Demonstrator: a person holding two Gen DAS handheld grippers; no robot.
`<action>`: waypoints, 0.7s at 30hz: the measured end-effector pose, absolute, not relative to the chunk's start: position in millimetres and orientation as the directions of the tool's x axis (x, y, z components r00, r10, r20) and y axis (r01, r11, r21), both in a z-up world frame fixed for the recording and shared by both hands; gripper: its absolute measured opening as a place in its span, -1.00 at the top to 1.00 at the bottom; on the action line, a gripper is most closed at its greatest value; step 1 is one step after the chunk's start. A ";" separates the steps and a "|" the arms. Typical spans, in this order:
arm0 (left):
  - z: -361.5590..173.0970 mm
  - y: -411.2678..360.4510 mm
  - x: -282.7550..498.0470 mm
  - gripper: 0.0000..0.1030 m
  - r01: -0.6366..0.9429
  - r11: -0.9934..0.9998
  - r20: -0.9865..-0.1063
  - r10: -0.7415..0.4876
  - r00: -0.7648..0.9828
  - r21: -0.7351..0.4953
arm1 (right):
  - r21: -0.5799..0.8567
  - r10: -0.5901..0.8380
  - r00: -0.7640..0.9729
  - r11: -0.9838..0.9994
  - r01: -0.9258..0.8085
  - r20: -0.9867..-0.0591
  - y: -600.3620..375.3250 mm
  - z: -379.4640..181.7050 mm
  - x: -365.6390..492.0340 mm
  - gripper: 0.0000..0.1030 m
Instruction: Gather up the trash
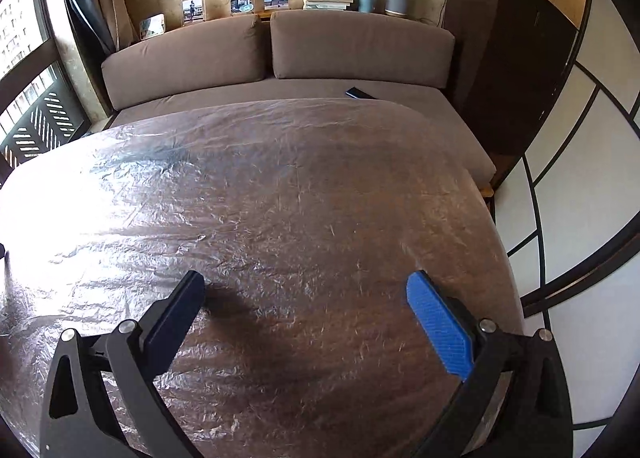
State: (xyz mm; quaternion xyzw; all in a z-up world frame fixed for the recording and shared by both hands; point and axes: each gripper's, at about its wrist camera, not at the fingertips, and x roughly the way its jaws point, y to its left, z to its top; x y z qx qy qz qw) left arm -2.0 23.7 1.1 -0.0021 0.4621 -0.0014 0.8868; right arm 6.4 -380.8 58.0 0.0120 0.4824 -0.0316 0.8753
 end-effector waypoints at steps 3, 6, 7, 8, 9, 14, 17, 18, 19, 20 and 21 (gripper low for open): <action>-0.5 25.6 -3.3 -0.98 0.000 1.000 -0.820 -0.004 0.572 -0.005 | -0.009 -0.046 0.532 0.997 0.072 -0.845 -383.0 57.5 7.1 -0.93; 0.1 23.2 -4.8 -0.98 -0.003 1.000 -0.821 -0.004 0.571 -0.007 | -0.014 -0.051 0.530 0.997 0.074 -0.846 -383.7 57.4 8.5 -0.93; 0.0 24.0 -4.9 -0.98 -0.003 1.000 -0.821 -0.004 0.571 -0.007 | -0.015 -0.052 0.530 0.997 0.074 -0.846 -383.3 57.7 8.7 -0.93; 0.5 23.7 -5.0 -0.98 -0.003 1.000 -0.821 -0.004 0.571 -0.007 | -0.015 -0.052 0.530 0.997 0.074 -0.846 -383.8 57.2 8.4 -0.93; 0.7 22.7 -5.5 -0.98 -0.003 1.000 -0.821 -0.004 0.571 -0.007 | -0.014 -0.051 0.530 0.997 0.073 -0.846 -383.7 57.4 8.4 -0.93; 1.0 22.6 -5.6 -0.98 -0.003 1.000 -0.821 -0.004 0.571 -0.007 | -0.015 -0.051 0.530 0.997 0.072 -0.846 -382.1 58.6 7.4 -0.93; 0.7 22.7 -5.7 -0.98 -0.003 1.000 -0.821 -0.004 0.571 -0.007 | -0.016 -0.051 0.530 0.997 0.072 -0.846 -380.7 58.4 8.1 -0.93; 0.7 22.9 -5.7 -0.98 -0.003 1.000 -0.821 -0.004 0.571 -0.007 | -0.016 -0.051 0.530 0.997 0.072 -0.846 -380.9 58.5 8.2 -0.93; 0.7 22.8 -5.5 -0.98 -0.003 1.000 -0.821 -0.004 0.571 -0.007 | -0.015 -0.051 0.530 0.997 0.072 -0.846 -380.8 58.4 8.2 -0.93; 0.8 22.8 -5.5 -0.98 -0.003 1.000 -0.821 -0.004 0.571 -0.007 | -0.016 -0.052 0.530 0.997 0.072 -0.846 -380.7 58.4 8.1 -0.93; 0.8 22.7 -5.5 -0.98 -0.003 1.000 -0.821 -0.004 0.571 -0.007 | -0.016 -0.052 0.530 0.997 0.072 -0.846 -380.8 58.4 8.2 -0.93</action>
